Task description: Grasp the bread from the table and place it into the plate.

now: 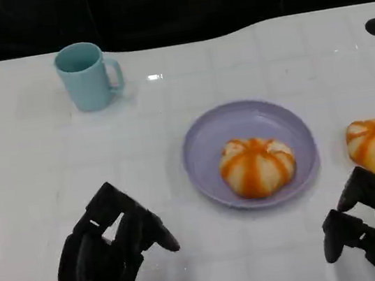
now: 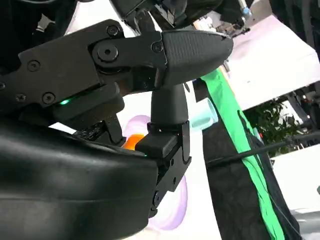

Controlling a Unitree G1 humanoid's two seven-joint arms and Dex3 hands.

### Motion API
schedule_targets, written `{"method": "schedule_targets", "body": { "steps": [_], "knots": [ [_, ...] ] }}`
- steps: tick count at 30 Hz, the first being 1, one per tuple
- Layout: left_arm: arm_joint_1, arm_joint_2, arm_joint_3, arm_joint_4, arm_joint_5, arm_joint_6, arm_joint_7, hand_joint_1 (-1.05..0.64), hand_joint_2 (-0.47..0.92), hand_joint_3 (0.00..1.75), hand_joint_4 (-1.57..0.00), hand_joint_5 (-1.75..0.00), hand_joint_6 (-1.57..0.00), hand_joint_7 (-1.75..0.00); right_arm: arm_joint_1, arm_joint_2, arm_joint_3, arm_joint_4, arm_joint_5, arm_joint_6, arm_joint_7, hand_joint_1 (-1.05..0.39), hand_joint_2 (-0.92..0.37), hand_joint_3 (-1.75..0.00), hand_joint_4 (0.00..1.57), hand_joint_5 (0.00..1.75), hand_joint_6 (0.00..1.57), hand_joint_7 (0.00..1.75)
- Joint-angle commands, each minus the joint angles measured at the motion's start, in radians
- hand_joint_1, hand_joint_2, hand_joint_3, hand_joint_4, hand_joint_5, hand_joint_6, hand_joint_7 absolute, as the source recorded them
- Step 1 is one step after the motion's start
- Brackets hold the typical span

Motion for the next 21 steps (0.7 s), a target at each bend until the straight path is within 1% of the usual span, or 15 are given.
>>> {"method": "schedule_targets", "body": {
  "steps": [1,6,21],
  "knots": [
    [0.004,0.004,0.006,-0.005,-0.007,0.018,-0.022,-0.57,0.92,0.43,-0.82,-1.75,-0.56,-1.75,0.001,-0.015,-0.009,-0.010,0.005,-0.005,0.001,-0.58,-0.92,-0.36,0.74,1.75,0.59,1.59],
    [0.008,0.008,0.011,-0.005,-0.013,0.039,-0.046,-0.58,0.92,0.43,-0.84,-1.75,-0.59,-1.75,0.000,-0.014,-0.009,-0.008,0.002,-0.010,0.003,-0.59,-0.92,-0.36,0.75,1.75,0.60,1.59],
    [0.007,0.001,0.019,-0.007,-0.007,0.047,-0.054,-0.58,0.92,0.43,-0.85,-1.75,-0.59,-1.75,0.000,-0.014,-0.009,-0.008,0.002,-0.010,0.003,-0.59,-0.92,-0.36,0.75,1.75,0.61,1.59]
  ]
}}
